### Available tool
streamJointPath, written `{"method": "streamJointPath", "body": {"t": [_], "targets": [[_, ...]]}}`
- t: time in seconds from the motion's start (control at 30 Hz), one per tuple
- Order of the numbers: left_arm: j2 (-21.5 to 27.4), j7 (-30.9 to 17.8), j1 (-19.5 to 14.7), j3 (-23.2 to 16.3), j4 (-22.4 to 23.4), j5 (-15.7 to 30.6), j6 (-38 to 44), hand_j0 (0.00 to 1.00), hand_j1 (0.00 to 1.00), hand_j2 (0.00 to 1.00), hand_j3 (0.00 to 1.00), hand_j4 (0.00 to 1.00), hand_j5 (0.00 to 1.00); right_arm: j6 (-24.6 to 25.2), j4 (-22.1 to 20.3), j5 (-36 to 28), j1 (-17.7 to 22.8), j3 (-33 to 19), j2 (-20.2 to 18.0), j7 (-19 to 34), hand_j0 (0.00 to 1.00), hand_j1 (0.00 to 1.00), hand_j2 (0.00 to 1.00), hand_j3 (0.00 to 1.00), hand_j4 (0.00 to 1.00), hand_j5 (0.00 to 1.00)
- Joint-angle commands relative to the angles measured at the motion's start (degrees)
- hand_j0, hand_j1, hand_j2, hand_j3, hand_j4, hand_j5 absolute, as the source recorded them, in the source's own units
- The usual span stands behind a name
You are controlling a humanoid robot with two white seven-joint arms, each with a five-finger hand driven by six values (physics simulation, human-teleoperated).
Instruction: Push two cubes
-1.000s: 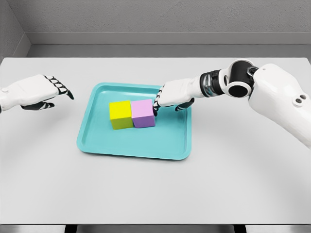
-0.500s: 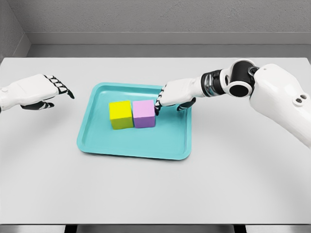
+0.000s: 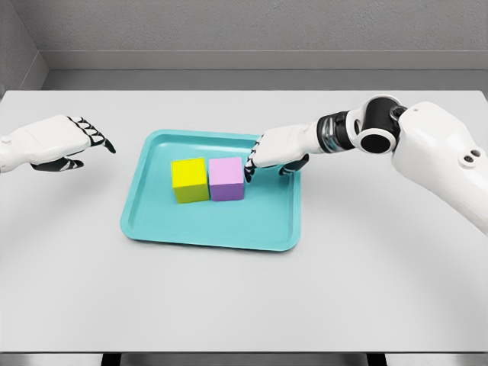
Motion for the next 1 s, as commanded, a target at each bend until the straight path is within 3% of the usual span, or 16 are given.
{"method": "streamJointPath", "body": {"t": [0.0, 0.37, 0.5, 0.53, 0.63, 0.67, 0.7, 0.73, 0.83, 0.97], "targets": [[0.1, 0.0, 0.0, 0.0, 0.0, 0.3, 0.1, 0.71, 0.71, 0.71, 0.71, 0.71, 0.71, 0.1, 0.0, -0.2, 0.0, -0.1, 0.8, 0.0, 0.71, 0.71, 0.71, 0.71, 0.71, 0.71], [0.1, 0.0, 0.0, 0.0, 0.1, 0.3, 0.1, 0.71, 0.71, 0.71, 0.71, 0.71, 0.71, 0.1, 1.1, -0.2, -0.4, -0.2, 1.8, 0.0, 0.71, 0.71, 0.71, 0.71, 0.71, 0.71], [0.1, 0.0, 0.0, 0.0, -0.1, 0.3, 0.1, 0.71, 0.71, 0.71, 0.71, 0.71, 0.71, 0.1, 0.5, -0.2, -0.4, -0.9, -1.0, 0.0, 0.71, 0.71, 0.71, 0.71, 0.71, 0.71], [0.1, 0.0, -0.1, 0.0, -0.1, 0.4, 0.1, 0.72, 0.72, 0.72, 0.72, 0.72, 0.72, 0.1, -1.0, -0.3, -0.4, -2.7, -3.1, 0.0, 0.71, 0.71, 0.71, 0.71, 0.71, 0.71], [0.1, 0.0, 0.0, 0.3, 0.1, 2.0, 0.1, 0.79, 0.79, 0.79, 0.79, 0.79, 0.79, 0.1, -14.1, -1.0, 0.2, -7.5, -14.8, 0.0, 0.73, 0.73, 0.73, 0.73, 0.73, 0.73], [0.1, 0.0, 0.0, 0.4, 0.2, 2.0, 0.1, 0.82, 0.82, 0.82, 0.82, 0.82, 0.82, 0.1, -18.6, -2.0, 1.5, -10.5, -20.1, 0.0, 0.8, 0.8, 0.8, 0.8, 0.8, 0.8], [0.1, 0.1, 0.0, 0.4, 0.1, 2.8, 0.1, 0.94, 0.94, 0.94, 0.94, 0.94, 0.94, 0.1, -22.2, -4.3, 3.5, -14.6, -24.7, 0.0, 0.97, 0.97, 0.97, 0.97, 0.97, 0.97], [0.1, 0.2, 0.0, 0.4, 0.3, 4.1, 0.1, 1.0, 1.0, 1.0, 1.0, 1.0, 1.0, 0.1, -23.1, -8.6, 5.1, -18.1, -28.5, 0.0, 1.0, 1.0, 1.0, 1.0, 1.0, 1.0], [0.3, 0.2, 0.1, 0.4, 1.1, 4.8, 0.1, 1.0, 1.0, 1.0, 1.0, 1.0, 1.0, 0.1, -22.6, -12.8, 7.7, -20.6, -35.2, 0.0, 1.0, 1.0, 1.0, 1.0, 1.0, 1.0], [2.1, 0.2, 0.8, 0.3, 1.8, 4.7, 0.1, 1.0, 1.0, 1.0, 1.0, 1.0, 1.0, 0.1, -20.2, -13.6, 10.9, -20.5, -36.4, 0.0, 1.0, 1.0, 1.0, 1.0, 1.0, 1.0]]}}
